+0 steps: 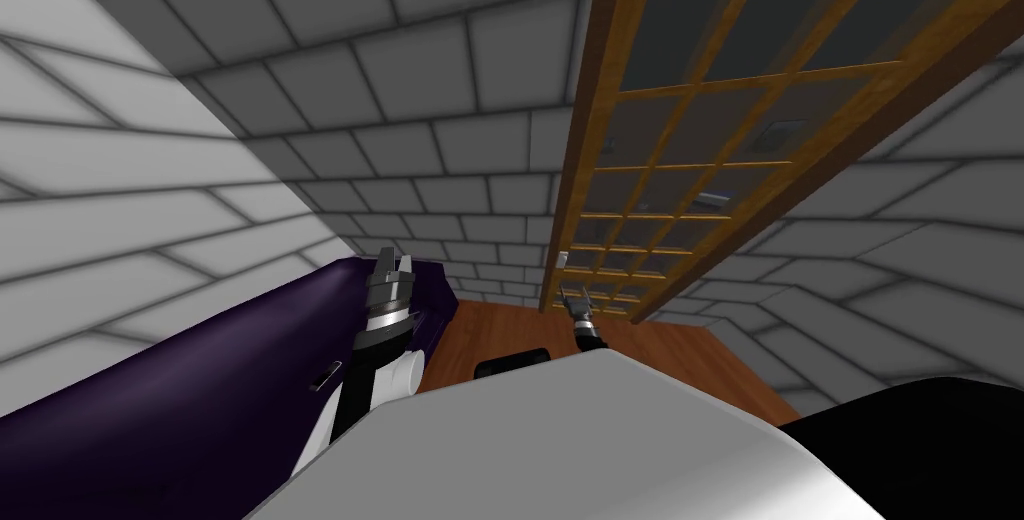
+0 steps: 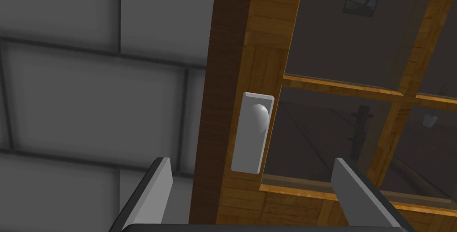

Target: Pull the door open

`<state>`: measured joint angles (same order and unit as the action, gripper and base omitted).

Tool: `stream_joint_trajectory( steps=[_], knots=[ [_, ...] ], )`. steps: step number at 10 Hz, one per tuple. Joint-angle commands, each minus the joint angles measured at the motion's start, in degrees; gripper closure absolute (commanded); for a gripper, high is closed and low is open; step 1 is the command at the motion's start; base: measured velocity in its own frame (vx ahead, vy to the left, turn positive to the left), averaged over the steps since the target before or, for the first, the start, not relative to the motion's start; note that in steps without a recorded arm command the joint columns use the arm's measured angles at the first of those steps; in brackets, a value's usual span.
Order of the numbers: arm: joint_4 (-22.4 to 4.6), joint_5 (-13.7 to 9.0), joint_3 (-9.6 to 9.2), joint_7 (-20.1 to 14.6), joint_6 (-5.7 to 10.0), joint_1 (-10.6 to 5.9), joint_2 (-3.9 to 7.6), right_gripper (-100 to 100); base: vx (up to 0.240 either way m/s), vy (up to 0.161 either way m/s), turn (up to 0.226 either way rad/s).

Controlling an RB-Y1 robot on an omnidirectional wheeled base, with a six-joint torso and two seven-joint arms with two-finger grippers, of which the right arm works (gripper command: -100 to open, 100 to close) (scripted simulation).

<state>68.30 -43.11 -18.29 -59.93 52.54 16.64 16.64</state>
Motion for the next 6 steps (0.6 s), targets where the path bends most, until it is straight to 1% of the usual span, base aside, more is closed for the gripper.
stream_joint_trajectory(
  steps=[1, 3, 5, 6],
  knots=[
    [-2.07, -1.70, -0.62, -2.10, 0.40, -0.48, 0.32, -100, 0.125, -0.061, 0.101],
    [-4.11, -3.26, -1.21, -4.15, 0.91, -0.89, 0.72, -100, 0.094, -0.062, 0.080],
    [-5.36, -4.22, -1.57, -5.40, 1.22, -1.15, 0.97, -100, 0.069, -0.052, 0.051],
    [-6.61, -5.18, -1.93, -6.66, 1.53, -1.40, 1.21, -100, 0.082, -0.040, 0.066]
  ],
)
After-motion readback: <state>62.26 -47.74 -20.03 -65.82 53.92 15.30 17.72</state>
